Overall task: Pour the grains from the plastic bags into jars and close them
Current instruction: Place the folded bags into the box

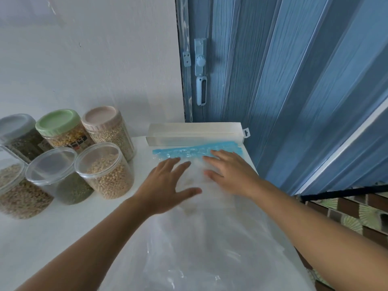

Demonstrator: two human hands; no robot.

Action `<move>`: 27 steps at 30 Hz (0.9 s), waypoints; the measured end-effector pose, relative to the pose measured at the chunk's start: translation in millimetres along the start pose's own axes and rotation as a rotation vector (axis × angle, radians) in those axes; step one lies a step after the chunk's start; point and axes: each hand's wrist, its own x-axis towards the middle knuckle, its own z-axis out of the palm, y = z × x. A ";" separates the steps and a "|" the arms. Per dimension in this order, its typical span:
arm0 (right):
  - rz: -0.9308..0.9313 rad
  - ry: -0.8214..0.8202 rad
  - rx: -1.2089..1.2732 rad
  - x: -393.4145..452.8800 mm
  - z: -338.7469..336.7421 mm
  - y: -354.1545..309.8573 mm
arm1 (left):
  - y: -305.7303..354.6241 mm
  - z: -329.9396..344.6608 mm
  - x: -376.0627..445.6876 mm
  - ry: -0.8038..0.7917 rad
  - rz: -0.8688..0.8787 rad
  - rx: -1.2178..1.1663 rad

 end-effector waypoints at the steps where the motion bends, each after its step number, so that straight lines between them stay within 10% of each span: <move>1: 0.017 -0.007 0.016 -6.1 -1.7 -3.2 | -0.3 6.2 -3.4 -0.065 -0.025 0.042; 6: 0.107 -0.253 -0.057 -35.8 17.2 -2.1 | -15.5 32.2 -3.0 -0.155 -0.054 0.107; 15: 0.083 -0.232 -0.075 -44.6 21.3 3.5 | -17.6 35.3 -5.6 -0.104 -0.028 0.089; 22: -0.028 -0.303 0.235 -97.2 -29.8 -32.6 | 0.4 -5.5 -51.1 0.401 0.066 -0.252; 27: -0.092 -0.424 -0.011 -110.7 8.4 -28.9 | 29.6 -4.8 -118.5 0.102 0.302 -0.380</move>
